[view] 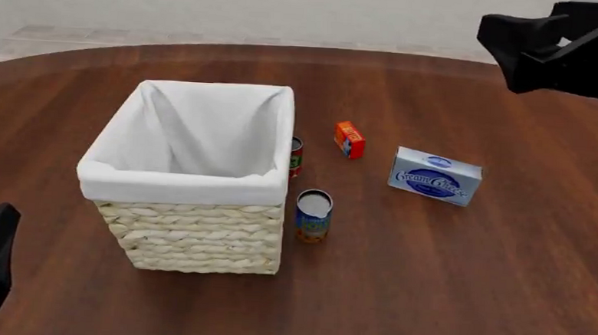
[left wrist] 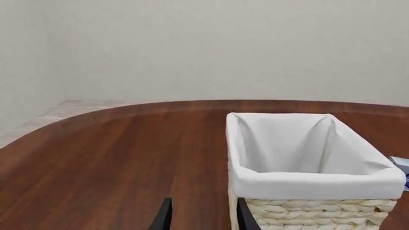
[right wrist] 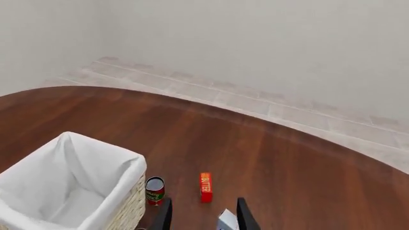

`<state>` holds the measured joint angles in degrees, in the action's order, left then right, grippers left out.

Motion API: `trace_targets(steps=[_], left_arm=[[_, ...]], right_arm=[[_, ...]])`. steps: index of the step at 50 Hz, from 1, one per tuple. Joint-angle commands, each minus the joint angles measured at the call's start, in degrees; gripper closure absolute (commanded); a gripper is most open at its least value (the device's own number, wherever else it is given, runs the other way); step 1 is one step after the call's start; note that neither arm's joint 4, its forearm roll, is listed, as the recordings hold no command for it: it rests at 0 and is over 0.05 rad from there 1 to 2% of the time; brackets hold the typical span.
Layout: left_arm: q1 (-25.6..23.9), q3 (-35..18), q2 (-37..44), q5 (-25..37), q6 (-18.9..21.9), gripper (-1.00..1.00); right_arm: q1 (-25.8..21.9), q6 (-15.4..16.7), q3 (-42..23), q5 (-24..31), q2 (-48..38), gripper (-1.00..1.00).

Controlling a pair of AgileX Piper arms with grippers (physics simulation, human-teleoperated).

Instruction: Pick up the alphabet soup and put it in the basket.

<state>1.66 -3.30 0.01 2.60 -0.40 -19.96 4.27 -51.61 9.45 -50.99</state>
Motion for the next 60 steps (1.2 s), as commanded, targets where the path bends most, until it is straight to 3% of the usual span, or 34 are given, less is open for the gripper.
trace_targets(steps=[1, 20, 60], left_arm=[[0.1, -0.1, 0.0, 0.1, 0.0, -1.0], [0.1, -0.1, 0.0, 0.0, 0.1, -1.0], [0.1, 1.0, 0.0, -0.9, -0.1, -1.0]], right_arm=[[0.6, -2.2, -1.0, 0.1, -3.9, -1.0], [-1.1, -4.9, -0.5, 0.3, -6.2, -1.0], [-5.4, -3.5, 4.2, -0.3, -7.9, -1.0]])
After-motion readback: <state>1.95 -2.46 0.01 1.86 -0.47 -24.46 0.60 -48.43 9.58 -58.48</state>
